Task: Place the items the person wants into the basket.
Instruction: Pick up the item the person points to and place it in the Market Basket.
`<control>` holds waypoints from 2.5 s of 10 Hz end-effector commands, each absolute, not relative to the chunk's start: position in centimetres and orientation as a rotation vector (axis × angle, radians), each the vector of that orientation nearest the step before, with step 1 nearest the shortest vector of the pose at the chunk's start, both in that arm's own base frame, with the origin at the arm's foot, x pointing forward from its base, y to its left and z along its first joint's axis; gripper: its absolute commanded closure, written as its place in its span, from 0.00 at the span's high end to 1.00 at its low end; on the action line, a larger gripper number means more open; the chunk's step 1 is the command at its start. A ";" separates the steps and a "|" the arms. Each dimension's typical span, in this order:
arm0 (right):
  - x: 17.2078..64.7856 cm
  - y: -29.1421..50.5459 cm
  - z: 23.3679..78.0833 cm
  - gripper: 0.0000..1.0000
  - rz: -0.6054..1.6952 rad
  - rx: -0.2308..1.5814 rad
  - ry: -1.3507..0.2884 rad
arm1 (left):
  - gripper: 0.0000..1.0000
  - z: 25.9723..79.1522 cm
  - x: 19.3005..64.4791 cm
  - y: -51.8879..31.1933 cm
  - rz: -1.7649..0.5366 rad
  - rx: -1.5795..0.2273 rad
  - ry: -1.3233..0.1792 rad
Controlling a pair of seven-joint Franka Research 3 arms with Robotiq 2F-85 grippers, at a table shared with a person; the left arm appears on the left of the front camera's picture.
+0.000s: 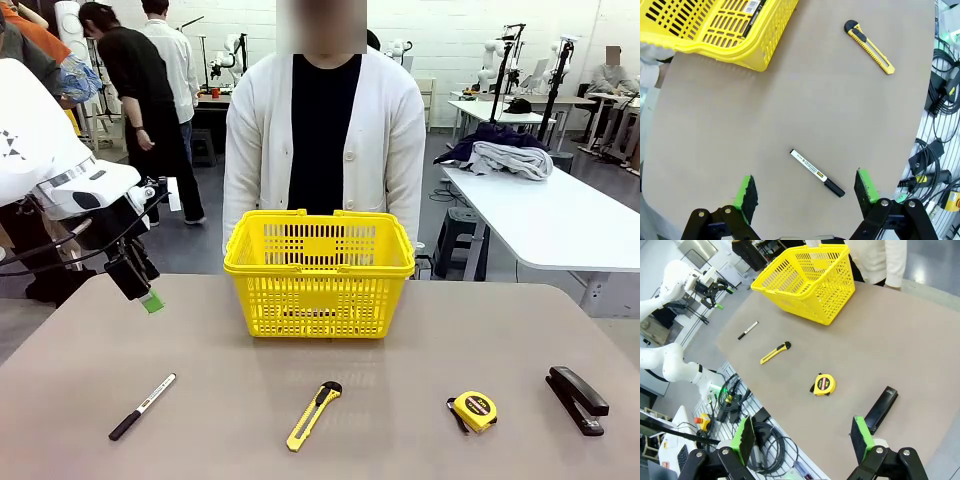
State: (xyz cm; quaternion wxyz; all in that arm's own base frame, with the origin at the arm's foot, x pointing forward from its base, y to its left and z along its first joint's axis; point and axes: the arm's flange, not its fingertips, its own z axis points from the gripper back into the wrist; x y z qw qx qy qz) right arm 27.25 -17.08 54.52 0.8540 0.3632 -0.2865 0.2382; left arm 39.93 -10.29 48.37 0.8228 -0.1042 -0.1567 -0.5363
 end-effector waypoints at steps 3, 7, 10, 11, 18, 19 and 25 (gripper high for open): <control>27.3 -17.1 54.5 1.00 0.511 0.781 -0.620 | 1.00 51.4 38.5 -7.2 -1.170 -0.374 -0.464; 27.3 -17.1 54.5 1.00 0.511 0.781 -0.620 | 1.00 54.8 33.4 4.8 -1.224 -0.619 -0.719; 27.3 -17.1 54.5 1.00 0.511 0.781 -0.620 | 1.00 53.7 33.2 10.8 -1.176 -0.696 -0.828; 27.3 -17.1 54.5 1.00 0.511 0.781 -0.620 | 1.00 53.2 33.0 12.0 -1.132 -0.692 -0.847; 27.3 -17.1 54.5 1.00 0.511 0.781 -0.620 | 1.00 51.8 32.5 14.0 -1.056 -0.693 -0.838; 27.3 -17.1 54.5 1.00 0.511 0.781 -0.620 | 1.00 51.8 32.5 14.0 -1.056 -0.693 -0.838; 27.3 -17.1 54.5 1.00 0.511 0.781 -0.620 | 1.00 51.8 32.5 14.0 -1.056 -0.693 -0.838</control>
